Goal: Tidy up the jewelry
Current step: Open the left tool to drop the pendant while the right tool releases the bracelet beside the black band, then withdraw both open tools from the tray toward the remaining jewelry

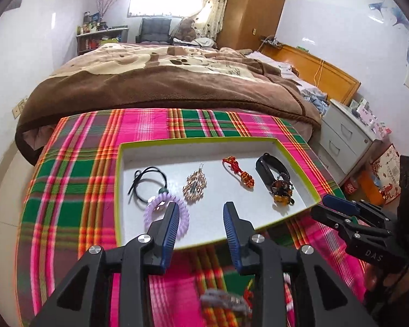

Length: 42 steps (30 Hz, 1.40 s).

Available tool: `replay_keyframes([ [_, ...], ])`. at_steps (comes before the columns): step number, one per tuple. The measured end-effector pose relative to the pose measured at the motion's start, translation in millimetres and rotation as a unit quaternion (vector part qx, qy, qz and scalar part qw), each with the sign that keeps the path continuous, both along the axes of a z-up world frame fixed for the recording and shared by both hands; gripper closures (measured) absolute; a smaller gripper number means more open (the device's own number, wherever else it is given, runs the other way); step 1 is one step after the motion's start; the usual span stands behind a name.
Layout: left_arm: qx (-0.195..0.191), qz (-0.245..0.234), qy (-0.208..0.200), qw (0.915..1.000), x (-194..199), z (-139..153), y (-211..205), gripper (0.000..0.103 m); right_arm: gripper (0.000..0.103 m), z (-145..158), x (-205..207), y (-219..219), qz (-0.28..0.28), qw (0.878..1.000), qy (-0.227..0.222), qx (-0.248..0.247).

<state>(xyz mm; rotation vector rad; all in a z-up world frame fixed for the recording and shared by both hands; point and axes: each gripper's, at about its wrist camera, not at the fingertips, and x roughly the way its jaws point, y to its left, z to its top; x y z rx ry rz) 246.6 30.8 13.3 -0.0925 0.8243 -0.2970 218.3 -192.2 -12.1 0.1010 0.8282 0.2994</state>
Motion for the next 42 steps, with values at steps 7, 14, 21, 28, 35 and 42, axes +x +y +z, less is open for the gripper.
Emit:
replay_keyframes([
  [7,-0.009,0.016,-0.010,0.9998,-36.0,5.8,15.8,0.070,0.054,0.7,-23.5,-0.2,0.004,1.000,-0.002,0.005],
  [14,-0.029,0.025,-0.013,0.9992,-67.0,3.3,29.1,0.069,0.054,-6.7,-44.1,6.1,0.016,1.000,0.005,0.003],
  [21,-0.040,0.026,-0.008,0.9988,-87.7,-3.2,38.3,0.069,0.054,-14.1,-57.9,15.8,0.031,0.999,0.015,0.010],
  [28,-0.047,0.023,0.000,0.9986,-103.0,-13.6,38.7,0.064,0.054,-27.9,-61.5,28.7,0.036,0.999,0.034,-0.003],
  [35,-0.058,0.027,0.014,0.9979,-112.5,-27.1,42.8,0.064,0.055,-39.1,-60.4,42.9,0.053,0.997,0.050,-0.018],
  [42,-0.052,0.017,0.027,0.9981,-112.3,-38.4,34.6,0.064,0.077,-43.5,-63.3,55.0,0.061,0.995,0.046,-0.062],
])
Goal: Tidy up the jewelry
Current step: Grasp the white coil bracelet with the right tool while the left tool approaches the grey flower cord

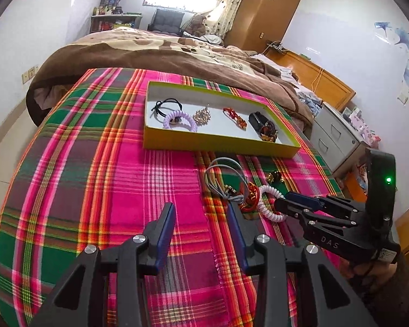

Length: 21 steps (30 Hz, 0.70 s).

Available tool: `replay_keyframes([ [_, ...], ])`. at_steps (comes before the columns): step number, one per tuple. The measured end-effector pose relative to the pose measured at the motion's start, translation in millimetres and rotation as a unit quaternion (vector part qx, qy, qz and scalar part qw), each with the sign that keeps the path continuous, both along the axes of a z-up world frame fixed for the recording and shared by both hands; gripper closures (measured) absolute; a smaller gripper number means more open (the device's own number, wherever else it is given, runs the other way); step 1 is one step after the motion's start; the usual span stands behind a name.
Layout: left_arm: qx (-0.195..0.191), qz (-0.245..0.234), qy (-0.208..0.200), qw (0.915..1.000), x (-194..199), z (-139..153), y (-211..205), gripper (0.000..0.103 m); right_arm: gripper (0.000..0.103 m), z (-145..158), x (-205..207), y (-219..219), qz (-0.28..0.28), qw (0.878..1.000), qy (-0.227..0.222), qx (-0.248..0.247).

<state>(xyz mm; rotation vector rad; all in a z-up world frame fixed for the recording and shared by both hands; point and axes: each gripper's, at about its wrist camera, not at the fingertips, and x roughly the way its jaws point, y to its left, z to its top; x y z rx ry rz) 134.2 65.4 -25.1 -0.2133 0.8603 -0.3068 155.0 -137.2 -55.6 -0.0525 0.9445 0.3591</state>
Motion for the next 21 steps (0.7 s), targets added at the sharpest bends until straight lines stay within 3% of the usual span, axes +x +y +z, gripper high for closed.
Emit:
replay_keyframes([
  [2,0.001,-0.004,0.003,1.0000,1.8,-2.1,-4.2,0.064,0.092,-0.4,-1.2,0.6,-0.004,1.000,-0.003,-0.016],
  [8,0.009,-0.015,0.013,0.9998,7.4,-8.2,-17.8,0.064,0.094,-0.3,-2.3,-9.2,-0.026,0.999,-0.011,-0.027],
  [18,0.000,-0.031,0.015,0.9994,20.2,-8.5,-46.2,0.064,0.094,0.4,-7.4,-31.8,-0.042,0.999,-0.004,-0.003],
  [21,0.045,-0.004,0.006,0.9990,25.3,-7.5,-54.2,0.064,0.094,0.5,-8.4,-31.9,-0.041,0.999,-0.004,-0.003],
])
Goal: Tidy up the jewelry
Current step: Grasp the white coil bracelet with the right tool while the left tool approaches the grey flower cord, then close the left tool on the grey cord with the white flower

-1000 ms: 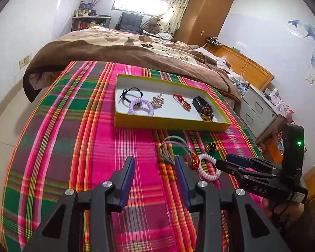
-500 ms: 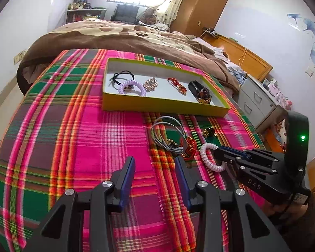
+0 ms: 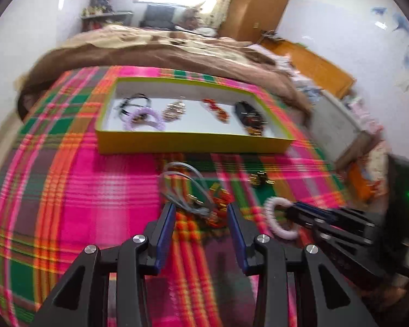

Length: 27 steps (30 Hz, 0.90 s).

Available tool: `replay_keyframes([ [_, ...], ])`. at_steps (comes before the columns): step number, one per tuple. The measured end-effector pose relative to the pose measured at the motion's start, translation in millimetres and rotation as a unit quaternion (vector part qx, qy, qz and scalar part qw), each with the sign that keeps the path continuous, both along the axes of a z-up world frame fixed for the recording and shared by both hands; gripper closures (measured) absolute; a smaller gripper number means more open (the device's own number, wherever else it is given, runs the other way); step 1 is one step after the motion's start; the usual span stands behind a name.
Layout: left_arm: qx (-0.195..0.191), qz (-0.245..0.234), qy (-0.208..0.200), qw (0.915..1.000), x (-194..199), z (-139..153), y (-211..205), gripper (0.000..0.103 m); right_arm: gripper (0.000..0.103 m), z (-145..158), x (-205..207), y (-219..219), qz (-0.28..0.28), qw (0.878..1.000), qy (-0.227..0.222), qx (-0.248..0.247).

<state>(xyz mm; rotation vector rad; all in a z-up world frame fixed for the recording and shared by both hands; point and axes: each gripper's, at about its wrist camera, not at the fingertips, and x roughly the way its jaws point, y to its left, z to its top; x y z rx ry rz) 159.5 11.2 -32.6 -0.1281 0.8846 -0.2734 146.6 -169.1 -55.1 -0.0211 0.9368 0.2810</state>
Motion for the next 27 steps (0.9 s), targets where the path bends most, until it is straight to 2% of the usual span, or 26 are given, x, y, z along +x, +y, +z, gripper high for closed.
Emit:
replay_keyframes([
  [2,0.029,0.012,-0.007,0.9995,2.8,-0.1,-3.4,0.064,0.094,-0.7,0.3,-0.2,0.000,1.000,0.000,0.001],
  [4,0.017,0.007,-0.007,0.9998,3.4,-0.3,-0.5,0.064,0.094,-0.8,1.2,-0.3,0.001,1.000,0.000,0.002],
  [7,0.038,0.022,0.001,0.9990,6.4,-3.5,6.4,0.064,0.094,-1.5,0.8,0.0,0.002,1.000,0.000,0.004],
  [11,0.047,0.048,0.010,0.9977,6.9,-7.8,26.5,0.064,0.094,-2.1,0.5,-0.3,0.001,1.000,0.000,0.007],
  [18,0.041,0.071,0.014,0.9966,-0.9,-7.8,51.5,0.064,0.094,-1.7,-0.5,0.2,0.001,1.000,-0.001,0.003],
  [23,0.008,0.012,-0.014,0.9998,-15.6,4.1,36.5,0.064,0.093,-1.5,-1.0,1.4,0.001,1.000,-0.002,0.003],
  [25,0.008,-0.015,-0.017,0.9997,-14.8,4.1,23.1,0.064,0.093,-1.5,-0.8,1.5,0.001,1.000,-0.002,0.002],
  [27,0.019,-0.017,-0.007,0.9996,-10.9,-0.1,13.5,0.064,0.093,-1.5,-1.0,1.3,0.000,1.000,-0.002,0.003],
])
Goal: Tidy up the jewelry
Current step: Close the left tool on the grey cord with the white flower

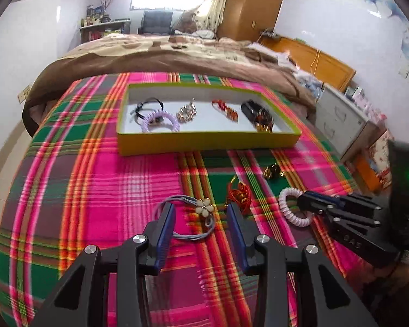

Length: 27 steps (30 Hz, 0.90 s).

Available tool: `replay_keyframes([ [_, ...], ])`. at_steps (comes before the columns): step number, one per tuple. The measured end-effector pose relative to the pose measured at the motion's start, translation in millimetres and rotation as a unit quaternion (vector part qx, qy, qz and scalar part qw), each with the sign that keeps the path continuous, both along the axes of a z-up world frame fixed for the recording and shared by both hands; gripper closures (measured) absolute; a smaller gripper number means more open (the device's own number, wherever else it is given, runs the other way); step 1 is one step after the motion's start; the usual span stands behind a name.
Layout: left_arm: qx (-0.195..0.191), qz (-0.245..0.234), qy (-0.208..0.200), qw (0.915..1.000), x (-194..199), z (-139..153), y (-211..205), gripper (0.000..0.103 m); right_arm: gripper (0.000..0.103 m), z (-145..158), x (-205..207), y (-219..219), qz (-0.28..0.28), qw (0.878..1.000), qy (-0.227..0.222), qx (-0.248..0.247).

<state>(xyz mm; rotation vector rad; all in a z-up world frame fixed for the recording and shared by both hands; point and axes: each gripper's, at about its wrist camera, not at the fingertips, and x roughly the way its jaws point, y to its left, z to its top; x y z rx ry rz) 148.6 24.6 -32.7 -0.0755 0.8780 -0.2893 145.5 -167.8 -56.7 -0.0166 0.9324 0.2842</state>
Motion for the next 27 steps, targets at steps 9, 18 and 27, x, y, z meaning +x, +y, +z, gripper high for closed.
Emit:
replay_keyframes([
  [9,0.021,0.012,0.018,0.9995,11.9,-17.8,-12.6,0.064,0.093,0.8,-1.6,-0.9,0.001,1.000,0.001,0.006],
  [18,0.059,0.027,0.014,0.9978,19.2,-19.3,-16.9,0.075,0.094,0.8,-1.0,-2.9,0.001,1.000,0.002,0.014],
  [27,0.042,0.027,0.015,0.9986,15.9,-18.7,-8.2,0.086,0.093,1.4,-1.4,-4.8,-0.003,1.000,0.002,0.018],
])
